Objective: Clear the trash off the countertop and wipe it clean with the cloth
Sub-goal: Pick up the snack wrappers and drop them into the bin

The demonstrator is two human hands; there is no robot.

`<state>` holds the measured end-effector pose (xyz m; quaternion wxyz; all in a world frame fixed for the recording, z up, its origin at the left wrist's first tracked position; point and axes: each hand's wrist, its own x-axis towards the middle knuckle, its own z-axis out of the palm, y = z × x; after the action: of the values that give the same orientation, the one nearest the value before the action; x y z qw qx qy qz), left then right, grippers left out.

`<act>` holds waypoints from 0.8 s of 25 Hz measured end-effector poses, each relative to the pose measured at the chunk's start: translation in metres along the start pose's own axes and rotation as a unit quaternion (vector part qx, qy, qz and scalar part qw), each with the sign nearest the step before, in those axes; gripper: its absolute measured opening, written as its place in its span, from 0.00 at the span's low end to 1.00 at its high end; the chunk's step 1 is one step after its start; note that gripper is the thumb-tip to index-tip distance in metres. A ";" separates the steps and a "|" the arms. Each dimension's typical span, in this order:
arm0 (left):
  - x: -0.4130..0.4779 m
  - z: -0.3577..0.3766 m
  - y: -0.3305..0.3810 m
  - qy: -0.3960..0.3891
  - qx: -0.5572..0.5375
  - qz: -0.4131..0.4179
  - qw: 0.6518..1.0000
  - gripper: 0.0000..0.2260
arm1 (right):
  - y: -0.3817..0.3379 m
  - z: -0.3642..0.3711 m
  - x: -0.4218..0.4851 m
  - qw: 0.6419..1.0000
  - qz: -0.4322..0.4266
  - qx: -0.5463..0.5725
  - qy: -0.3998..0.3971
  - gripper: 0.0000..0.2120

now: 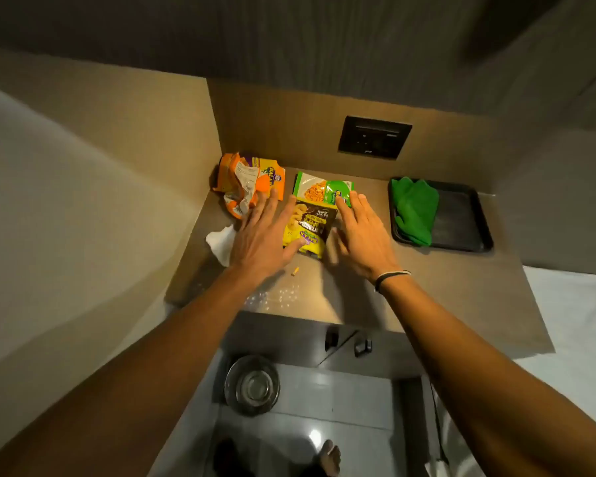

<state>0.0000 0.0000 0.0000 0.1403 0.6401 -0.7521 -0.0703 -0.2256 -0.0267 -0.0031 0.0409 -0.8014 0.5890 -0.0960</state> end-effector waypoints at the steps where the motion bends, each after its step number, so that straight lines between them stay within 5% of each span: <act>1: 0.013 0.008 0.000 -0.020 -0.006 0.002 1.000 0.42 | 0.008 0.008 0.015 1.000 -0.009 -0.002 -0.011 0.32; 12: 0.080 0.070 0.000 -0.111 -0.008 -0.092 0.990 0.33 | 0.052 0.065 0.143 0.986 -0.072 -0.043 -0.145 0.38; 20: 0.089 0.081 0.007 -0.066 -0.093 -0.094 0.989 0.27 | 0.066 0.078 0.130 1.000 0.002 -0.020 -0.004 0.17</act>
<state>-0.0440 -0.0924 -0.0641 0.1424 0.6859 -0.6865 -0.1949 -0.2347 -0.1738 -0.0770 0.0269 -0.8014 0.5920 -0.0811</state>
